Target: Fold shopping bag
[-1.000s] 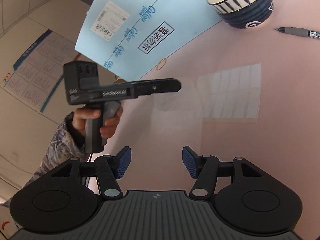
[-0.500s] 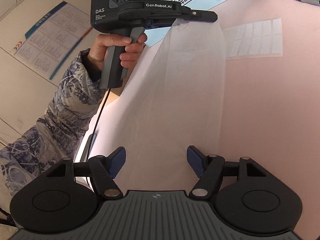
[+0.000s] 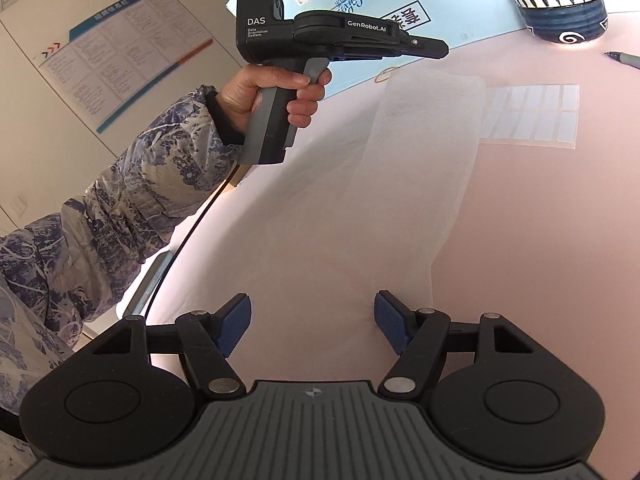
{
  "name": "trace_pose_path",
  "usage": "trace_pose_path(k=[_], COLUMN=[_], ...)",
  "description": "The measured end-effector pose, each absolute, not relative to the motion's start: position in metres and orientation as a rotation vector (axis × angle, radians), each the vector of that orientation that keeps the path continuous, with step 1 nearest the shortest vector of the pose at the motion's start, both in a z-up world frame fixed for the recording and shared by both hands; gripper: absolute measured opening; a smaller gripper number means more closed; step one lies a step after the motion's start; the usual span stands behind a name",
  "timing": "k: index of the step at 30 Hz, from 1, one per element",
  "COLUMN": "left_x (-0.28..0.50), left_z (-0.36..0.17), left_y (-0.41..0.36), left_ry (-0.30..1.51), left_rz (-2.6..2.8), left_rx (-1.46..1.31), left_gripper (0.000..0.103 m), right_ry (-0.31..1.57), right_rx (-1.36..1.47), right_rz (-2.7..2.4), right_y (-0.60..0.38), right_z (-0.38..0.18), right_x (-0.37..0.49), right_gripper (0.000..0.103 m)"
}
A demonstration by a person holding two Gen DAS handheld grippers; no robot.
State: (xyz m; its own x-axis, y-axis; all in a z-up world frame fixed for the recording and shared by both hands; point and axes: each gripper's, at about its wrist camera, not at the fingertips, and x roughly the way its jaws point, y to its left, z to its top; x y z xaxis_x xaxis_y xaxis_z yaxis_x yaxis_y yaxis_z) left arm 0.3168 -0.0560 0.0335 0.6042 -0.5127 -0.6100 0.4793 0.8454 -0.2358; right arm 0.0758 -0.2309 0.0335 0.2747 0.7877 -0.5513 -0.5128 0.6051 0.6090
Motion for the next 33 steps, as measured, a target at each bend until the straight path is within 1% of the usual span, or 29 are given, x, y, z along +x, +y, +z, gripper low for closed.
trace_pose_path(k=[3,5,6,7,8,10,12,14,15,16,18,21,23,25,30,31,33], left_x=[0.315,0.301,0.293,0.285,0.268,0.24,0.202,0.172,0.161,0.15,0.139,0.144,0.151,0.153,0.144,0.143,0.138], left_z=[0.04,0.05,0.056,0.061,0.069,0.075,0.073,0.064,0.053,0.041,0.021,0.009,0.011,0.014,0.017,0.018,0.022], left_y=[-0.037,-0.025,-0.02,-0.016,-0.008,-0.001,-0.002,-0.009,-0.016,-0.023,-0.027,-0.003,0.021,0.044,0.091,0.095,0.097], left_ry=[0.7,0.672,0.667,0.665,0.654,0.629,0.606,0.594,0.589,0.584,0.589,0.612,0.641,0.661,0.694,0.694,0.683], left_rz=[-0.492,-0.472,-0.469,-0.47,-0.479,-0.503,-0.524,-0.54,-0.538,-0.536,-0.503,-0.452,-0.374,-0.288,-0.164,-0.157,-0.138], left_rx=[-0.046,-0.008,0.002,0.001,-0.009,-0.015,0.031,0.122,0.205,0.287,0.393,0.345,0.307,0.32,0.328,0.326,0.338], left_gripper=[0.001,0.002,0.006,0.013,0.017,0.032,0.042,0.042,0.042,0.042,0.042,0.043,0.043,0.041,0.041,0.041,0.041], right_ry=[0.911,0.829,0.767,0.742,0.706,0.676,0.69,0.714,0.723,0.732,0.77,0.792,0.832,0.854,0.862,0.862,0.8], right_rx=[0.395,0.421,0.432,0.43,0.408,0.391,0.391,0.379,0.352,0.324,0.267,0.228,0.237,0.212,0.243,0.246,0.256], right_rz=[0.835,0.843,0.845,0.839,0.813,0.775,0.738,0.741,0.738,0.733,0.69,0.642,0.611,0.587,0.584,0.58,0.604], right_y=[-0.238,-0.25,-0.253,-0.253,-0.25,-0.25,-0.247,-0.241,-0.234,-0.228,-0.209,-0.202,-0.203,-0.204,-0.211,-0.211,-0.212], right_z=[0.044,0.056,0.069,0.074,0.085,0.091,0.089,0.083,0.078,0.072,0.06,0.046,0.038,0.033,0.03,0.031,0.043], right_x=[0.082,0.082,0.085,0.087,0.094,0.104,0.123,0.139,0.145,0.151,0.163,0.171,0.174,0.172,0.171,0.17,0.167], right_gripper=[0.067,0.066,0.066,0.066,0.066,0.063,0.049,0.028,0.022,0.011,0.01,0.01,0.011,0.014,0.014,0.017,0.019])
